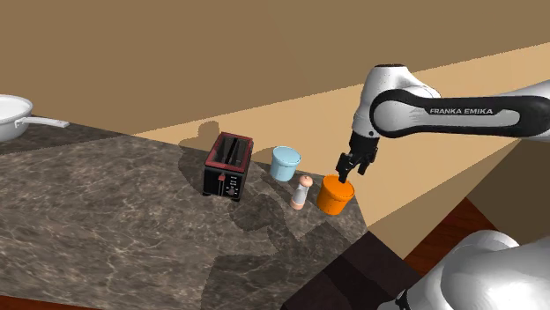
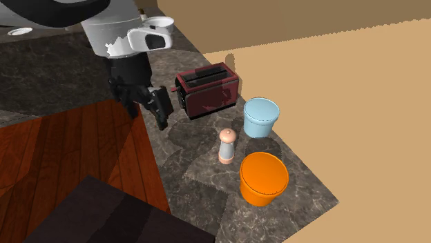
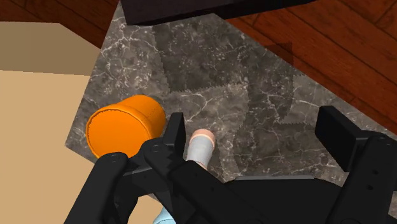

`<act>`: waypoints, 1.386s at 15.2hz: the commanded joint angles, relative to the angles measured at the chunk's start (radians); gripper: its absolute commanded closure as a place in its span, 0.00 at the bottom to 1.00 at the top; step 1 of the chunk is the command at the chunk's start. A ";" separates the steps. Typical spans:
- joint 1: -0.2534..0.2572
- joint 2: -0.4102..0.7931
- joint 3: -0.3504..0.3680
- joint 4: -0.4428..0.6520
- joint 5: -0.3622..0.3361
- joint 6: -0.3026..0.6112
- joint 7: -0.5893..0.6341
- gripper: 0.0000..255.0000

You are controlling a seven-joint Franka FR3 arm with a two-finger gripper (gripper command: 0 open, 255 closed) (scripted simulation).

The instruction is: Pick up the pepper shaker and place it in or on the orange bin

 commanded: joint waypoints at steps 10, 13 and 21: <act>-0.050 0.401 -0.052 0.086 -0.071 0.365 -0.028 0.00; -0.061 0.516 -0.064 0.141 -0.084 0.439 -0.035 0.00; -0.090 0.823 -0.088 0.345 -0.097 0.580 -0.060 0.00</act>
